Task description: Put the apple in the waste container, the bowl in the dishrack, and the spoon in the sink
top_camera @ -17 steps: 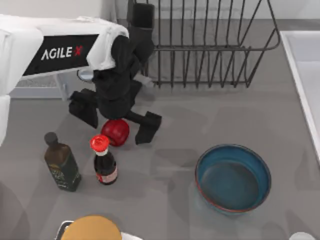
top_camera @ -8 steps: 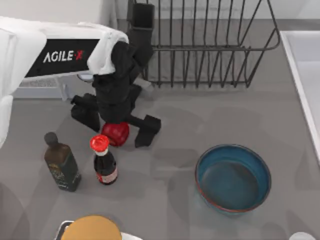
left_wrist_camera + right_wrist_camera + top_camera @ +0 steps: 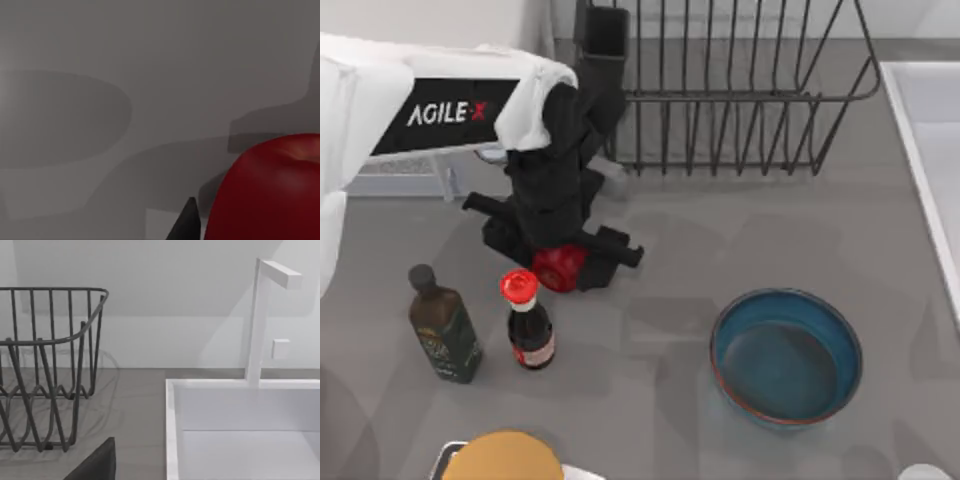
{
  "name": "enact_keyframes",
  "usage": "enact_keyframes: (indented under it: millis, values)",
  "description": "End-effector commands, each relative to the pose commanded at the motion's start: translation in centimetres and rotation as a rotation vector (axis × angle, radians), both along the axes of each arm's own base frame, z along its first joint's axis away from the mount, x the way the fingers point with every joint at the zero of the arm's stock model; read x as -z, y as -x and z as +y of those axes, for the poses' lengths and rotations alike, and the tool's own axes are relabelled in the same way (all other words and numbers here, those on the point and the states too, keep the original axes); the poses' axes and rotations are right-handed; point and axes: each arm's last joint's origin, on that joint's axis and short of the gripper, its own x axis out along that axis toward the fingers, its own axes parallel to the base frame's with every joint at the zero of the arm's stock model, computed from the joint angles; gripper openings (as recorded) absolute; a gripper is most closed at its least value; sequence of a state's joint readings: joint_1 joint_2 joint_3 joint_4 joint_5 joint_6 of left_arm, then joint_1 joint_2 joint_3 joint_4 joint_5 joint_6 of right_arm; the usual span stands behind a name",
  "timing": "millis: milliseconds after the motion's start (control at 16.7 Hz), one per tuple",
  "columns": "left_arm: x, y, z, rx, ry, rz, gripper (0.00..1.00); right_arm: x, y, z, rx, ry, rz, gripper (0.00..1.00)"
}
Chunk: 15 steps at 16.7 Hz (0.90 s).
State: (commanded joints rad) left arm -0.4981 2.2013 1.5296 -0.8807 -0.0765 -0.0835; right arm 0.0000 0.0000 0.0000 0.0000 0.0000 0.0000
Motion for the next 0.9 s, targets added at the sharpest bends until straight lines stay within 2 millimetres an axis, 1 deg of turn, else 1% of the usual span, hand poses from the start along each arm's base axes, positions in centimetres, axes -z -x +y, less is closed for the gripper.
enact_keyframes:
  millis: [120, 180, 600, 660, 780, 900]
  values:
    - [0.0, 0.0, 0.0, 0.0, 0.0, 0.0, 0.02, 0.0, 0.0, 0.0, 0.0, 0.0, 0.0, 1.0]
    - [0.0, 0.0, 0.0, 0.0, 0.0, 0.0, 0.0, 0.0, 0.0, 0.0, 0.0, 0.0, 0.0, 1.0]
    - [0.0, 0.0, 0.0, 0.0, 0.0, 0.0, 0.0, 0.0, 0.0, 0.0, 0.0, 0.0, 0.0, 1.0]
    - [-0.7, 0.1, -0.3, -0.001, 0.024, -0.005, 0.0, 0.0, 0.0, 0.0, 0.0, 0.0, 0.0, 1.0]
    - [-1.1, 0.0, -0.4, 0.002, 0.025, -0.007, 0.0, 0.0, 0.0, 0.0, 0.0, 0.0, 0.0, 1.0]
    - [-2.8, -0.2, -0.6, 0.002, 0.026, -0.008, 0.0, 0.0, 0.0, 0.0, 0.0, 0.0, 0.0, 1.0]
